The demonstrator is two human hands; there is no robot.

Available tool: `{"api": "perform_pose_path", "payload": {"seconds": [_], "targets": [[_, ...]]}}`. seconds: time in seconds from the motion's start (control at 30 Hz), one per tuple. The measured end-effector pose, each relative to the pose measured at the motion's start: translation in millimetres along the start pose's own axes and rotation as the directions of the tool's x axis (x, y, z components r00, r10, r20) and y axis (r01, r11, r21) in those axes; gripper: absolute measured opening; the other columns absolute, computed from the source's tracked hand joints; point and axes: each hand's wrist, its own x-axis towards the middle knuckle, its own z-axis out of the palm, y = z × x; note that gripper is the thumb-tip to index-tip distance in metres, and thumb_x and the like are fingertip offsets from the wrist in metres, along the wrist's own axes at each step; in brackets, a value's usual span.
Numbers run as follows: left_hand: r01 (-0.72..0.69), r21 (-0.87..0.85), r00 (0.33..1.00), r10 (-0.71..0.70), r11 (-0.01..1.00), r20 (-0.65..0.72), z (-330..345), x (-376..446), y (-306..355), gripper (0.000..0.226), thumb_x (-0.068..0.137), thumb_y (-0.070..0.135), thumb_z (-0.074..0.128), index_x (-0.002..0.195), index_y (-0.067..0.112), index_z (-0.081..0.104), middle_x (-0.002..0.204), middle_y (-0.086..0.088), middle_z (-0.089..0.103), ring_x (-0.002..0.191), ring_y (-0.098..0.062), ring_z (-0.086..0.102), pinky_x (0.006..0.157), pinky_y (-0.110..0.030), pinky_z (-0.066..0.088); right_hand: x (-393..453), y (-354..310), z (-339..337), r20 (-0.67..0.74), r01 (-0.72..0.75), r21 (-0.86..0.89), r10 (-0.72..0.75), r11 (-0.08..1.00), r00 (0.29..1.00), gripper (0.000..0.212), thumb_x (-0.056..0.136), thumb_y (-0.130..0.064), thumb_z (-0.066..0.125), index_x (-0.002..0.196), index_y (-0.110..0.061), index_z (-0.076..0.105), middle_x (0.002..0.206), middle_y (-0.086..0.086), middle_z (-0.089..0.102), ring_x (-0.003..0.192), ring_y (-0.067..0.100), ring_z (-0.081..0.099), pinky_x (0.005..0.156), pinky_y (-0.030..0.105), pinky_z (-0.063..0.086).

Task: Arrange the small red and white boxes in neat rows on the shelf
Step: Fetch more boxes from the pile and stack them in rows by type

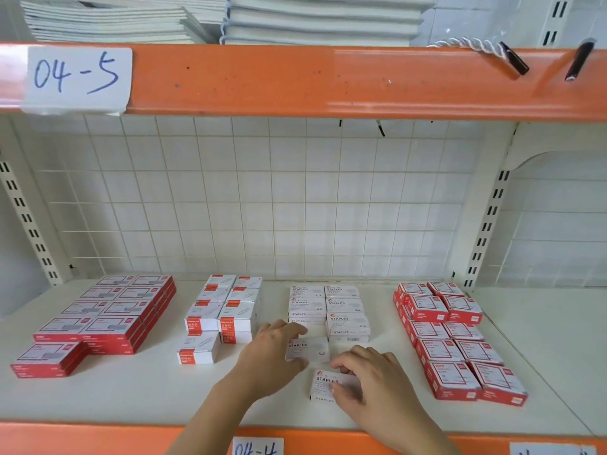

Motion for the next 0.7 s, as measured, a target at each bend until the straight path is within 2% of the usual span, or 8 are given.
{"api": "perform_pose_path", "payload": {"seconds": [0.07, 0.13, 0.23, 0.37, 0.5, 0.6, 0.7], "targets": [[0.008, -0.020, 1.000, -0.008, 1.000, 0.006, 2, -2, -2, 0.049, 0.086, 0.021, 0.063, 0.132, 0.026, 0.048, 0.124, 0.009, 0.051, 0.115, -0.011, 0.045, 0.091, -0.019, 0.038, 0, -1, 0, 0.005, 0.010, 0.008, -0.010, 1.000, 1.000, 0.039, 0.083, -0.054, 0.046, 0.119, -0.038, 0.050, 0.109, -0.023, 0.046, 0.108, -0.002, 0.043, 0.087, 0.018, 0.023], [0.037, -0.042, 0.998, -0.039, 0.998, -0.042, 4, -2, -1, 0.047, 0.085, 0.016, 0.063, 0.129, 0.025, 0.050, 0.123, 0.007, 0.054, 0.110, -0.011, 0.051, 0.087, -0.017, 0.040, 1, -1, 0, 0.021, 0.021, 0.016, -0.021, 1.000, 1.000, 0.041, 0.081, -0.052, 0.046, 0.119, -0.037, 0.046, 0.110, -0.023, 0.043, 0.109, -0.002, 0.041, 0.088, 0.019, 0.024], [0.073, -0.031, 0.993, -0.075, 0.997, -0.088, 4, 0, 4, 0.037, 0.086, 0.018, 0.062, 0.121, 0.026, 0.052, 0.119, 0.007, 0.059, 0.104, -0.012, 0.055, 0.084, -0.024, 0.046, 1, 0, 0, 0.058, 0.050, 0.012, -0.051, 0.999, 0.997, 0.039, 0.079, -0.047, 0.045, 0.116, -0.035, 0.043, 0.111, -0.022, 0.039, 0.109, 0.000, 0.037, 0.088, 0.019, 0.024], [0.087, 0.057, 0.991, -0.080, 0.995, -0.107, 2, 5, 6, 0.031, 0.089, 0.019, 0.059, 0.118, 0.026, 0.053, 0.120, 0.008, 0.058, 0.105, -0.014, 0.056, 0.082, -0.026, 0.048, 2, 0, 0, 0.069, 0.071, 0.023, -0.073, 0.997, 0.995, 0.038, 0.079, -0.041, 0.049, 0.116, -0.034, 0.048, 0.115, -0.020, 0.040, 0.110, 0.001, 0.036, 0.091, 0.019, 0.025], [0.102, 0.152, 0.986, -0.080, 0.983, -0.147, 1, 6, 4, 0.031, 0.090, 0.019, 0.056, 0.119, 0.027, 0.051, 0.116, 0.008, 0.058, 0.102, -0.016, 0.058, 0.073, -0.025, 0.045, 3, 1, -1, 0.051, 0.075, 0.032, -0.077, 0.997, 0.996, 0.038, 0.081, -0.041, 0.052, 0.119, -0.037, 0.053, 0.116, -0.019, 0.040, 0.112, -0.002, 0.034, 0.091, 0.014, 0.022], [0.093, 0.172, 0.987, -0.068, 0.981, -0.147, 2, 10, 8, 0.030, 0.091, 0.022, 0.056, 0.121, 0.026, 0.052, 0.118, 0.008, 0.057, 0.106, -0.017, 0.057, 0.078, -0.030, 0.048, 2, 1, 0, 0.044, 0.072, 0.040, -0.073, 0.997, 0.996, 0.039, 0.082, -0.042, 0.054, 0.121, -0.040, 0.054, 0.115, -0.018, 0.041, 0.111, -0.003, 0.035, 0.091, 0.015, 0.023], [0.073, 0.193, 0.988, -0.045, 0.978, -0.147, 3, 15, 10, 0.032, 0.093, 0.023, 0.054, 0.125, 0.029, 0.052, 0.125, 0.012, 0.050, 0.117, -0.012, 0.048, 0.081, -0.030, 0.047, 2, 1, 1, 0.017, 0.069, 0.099, -0.071, 0.993, 0.997, 0.040, 0.079, -0.039, 0.058, 0.119, -0.039, 0.060, 0.112, -0.014, 0.046, 0.108, 0.000, 0.038, 0.089, 0.017, 0.026]]}}
